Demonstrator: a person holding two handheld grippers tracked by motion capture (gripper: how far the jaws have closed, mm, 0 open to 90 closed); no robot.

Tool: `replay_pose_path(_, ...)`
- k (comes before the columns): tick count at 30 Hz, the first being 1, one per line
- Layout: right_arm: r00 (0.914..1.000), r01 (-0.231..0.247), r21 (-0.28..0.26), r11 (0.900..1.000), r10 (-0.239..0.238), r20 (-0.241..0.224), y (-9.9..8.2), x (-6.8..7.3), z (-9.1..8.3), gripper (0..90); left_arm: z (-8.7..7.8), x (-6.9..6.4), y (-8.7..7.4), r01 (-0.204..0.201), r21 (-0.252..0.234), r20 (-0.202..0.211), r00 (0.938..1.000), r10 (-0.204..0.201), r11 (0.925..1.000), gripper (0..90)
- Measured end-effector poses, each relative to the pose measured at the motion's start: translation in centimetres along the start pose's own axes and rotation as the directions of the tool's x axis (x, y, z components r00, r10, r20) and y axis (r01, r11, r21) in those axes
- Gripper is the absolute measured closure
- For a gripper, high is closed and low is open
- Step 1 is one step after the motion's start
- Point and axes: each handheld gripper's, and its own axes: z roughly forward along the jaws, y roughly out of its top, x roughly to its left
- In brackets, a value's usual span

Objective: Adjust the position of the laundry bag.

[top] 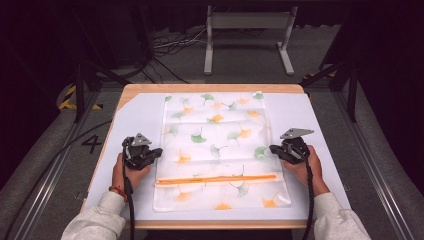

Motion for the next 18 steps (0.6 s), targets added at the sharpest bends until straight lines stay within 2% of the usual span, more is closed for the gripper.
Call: replay_pose_path(18,0.9999,-0.007,0.010,0.9999,0.007,0.016,-0.61,-0.57,-1.03,89.2,1.04,-0.75,0.67,-0.024,0.017,0.011,0.9997,0.024,0.9996,88.3)
